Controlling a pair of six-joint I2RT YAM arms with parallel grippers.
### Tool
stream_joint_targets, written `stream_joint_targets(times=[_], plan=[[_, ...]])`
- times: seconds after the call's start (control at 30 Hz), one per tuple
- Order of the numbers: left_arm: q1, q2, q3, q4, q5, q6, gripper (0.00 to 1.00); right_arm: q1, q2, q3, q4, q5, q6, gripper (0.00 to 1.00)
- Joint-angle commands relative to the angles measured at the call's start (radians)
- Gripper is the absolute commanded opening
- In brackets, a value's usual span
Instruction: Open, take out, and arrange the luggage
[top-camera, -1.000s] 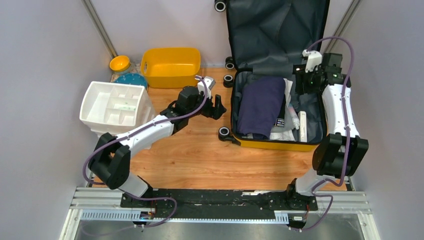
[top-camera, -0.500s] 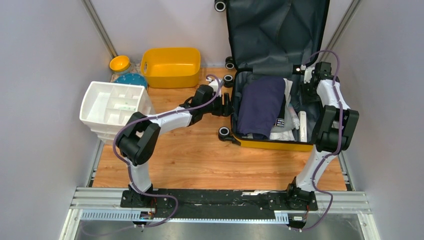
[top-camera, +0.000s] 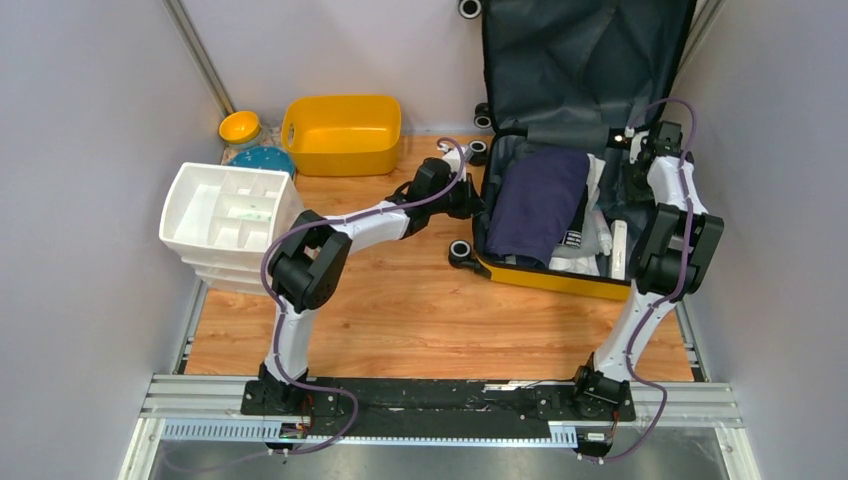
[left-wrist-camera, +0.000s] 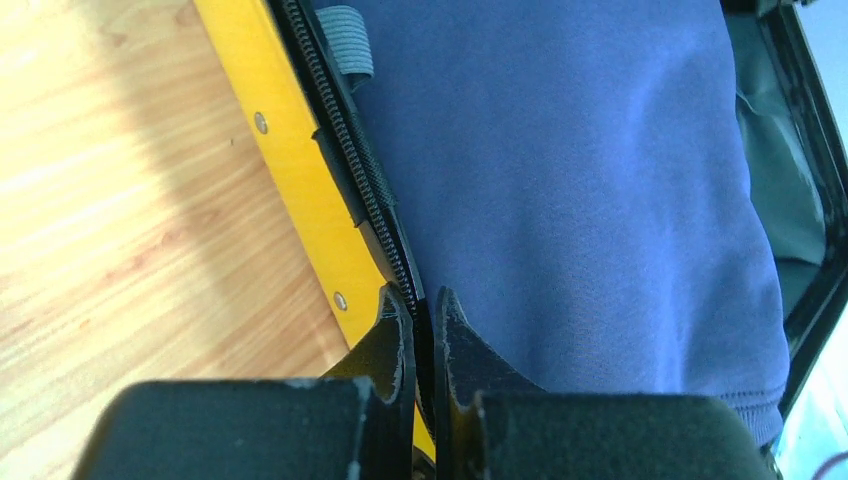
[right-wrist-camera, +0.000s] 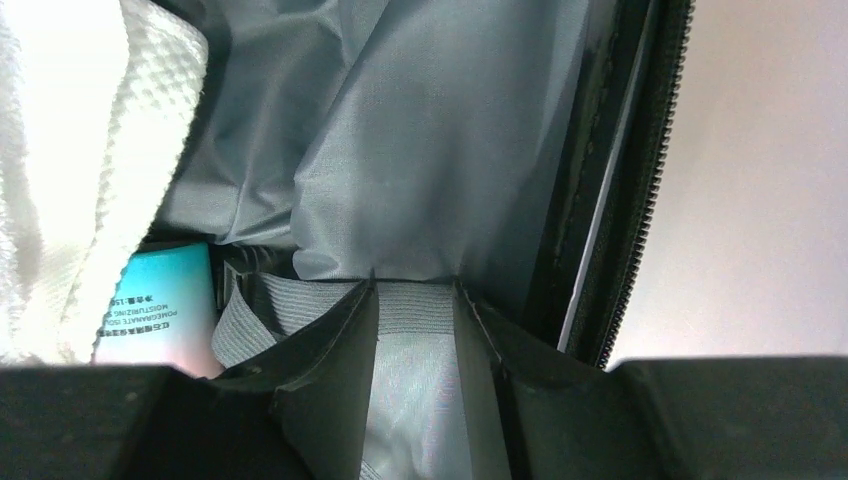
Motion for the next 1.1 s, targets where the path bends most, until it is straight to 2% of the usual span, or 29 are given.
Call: stream_joint_targets(times=[0.0,0.13,0.27,0.33,0.43,0.57,0.63,0.73,0.77,0.8,0.83,0.87,0.97,1.07], plan=[[-0.064,0.1,0.083,0.133,0.076,0.079,0.0,-0.022,-0.007,0.021,0.037,0.135,-0.016,0.4],[-0.09,0.12,0.091,0.151,0.073,0.054,0.0,-0.018,-0.026,-0.011,0.089,0.188,0.095,0.38],[-0.107,0.126,0.075,0.159,0.063,0.004,0.0,0.018,-0.04,-0.077,0.199,0.26,0.103,0.39],[-0.11,0.115,0.049,0.173,0.037,-0.03,0.0,0.031,-0.028,-0.051,0.202,0.24,0.094,0.39],[-0.113,0.102,0.026,0.167,-0.012,-0.068,0.0,0.042,-0.037,0.01,0.098,0.136,0.104,0.47],[-0.111,0.085,0.0,0.165,-0.068,-0.099,0.0,0.057,-0.137,0.062,-0.037,-0.146,0.089,0.6],[-0.113,0.079,-0.003,0.167,-0.078,-0.117,0.0,0.079,-0.204,0.079,-0.09,-0.208,0.023,0.67],[-0.113,0.082,0.009,0.165,-0.082,-0.136,0.0,0.088,-0.284,0.142,-0.256,-0.359,-0.119,0.72],[-0.113,0.083,0.017,0.157,-0.082,-0.13,0.0,0.088,-0.298,0.157,-0.382,-0.451,-0.174,0.73],[-0.116,0.086,0.028,0.153,-0.09,-0.124,0.0,0.088,-0.328,0.176,-0.444,-0.481,-0.219,0.73],[-0.116,0.085,0.029,0.148,-0.09,-0.122,0.0,0.088,-0.341,0.18,-0.513,-0.51,-0.336,0.74],[-0.114,0.08,0.028,0.15,-0.09,-0.121,0.0,0.09,-0.353,0.177,-0.628,-0.541,-0.383,0.74],[-0.116,0.074,0.029,0.148,-0.082,-0.114,0.0,0.1,-0.425,0.07,-0.758,-0.561,-0.509,0.75],[-0.122,0.069,0.025,0.148,-0.072,-0.113,0.0,0.157,-0.522,-0.109,-0.78,-0.535,-0.58,0.74]])
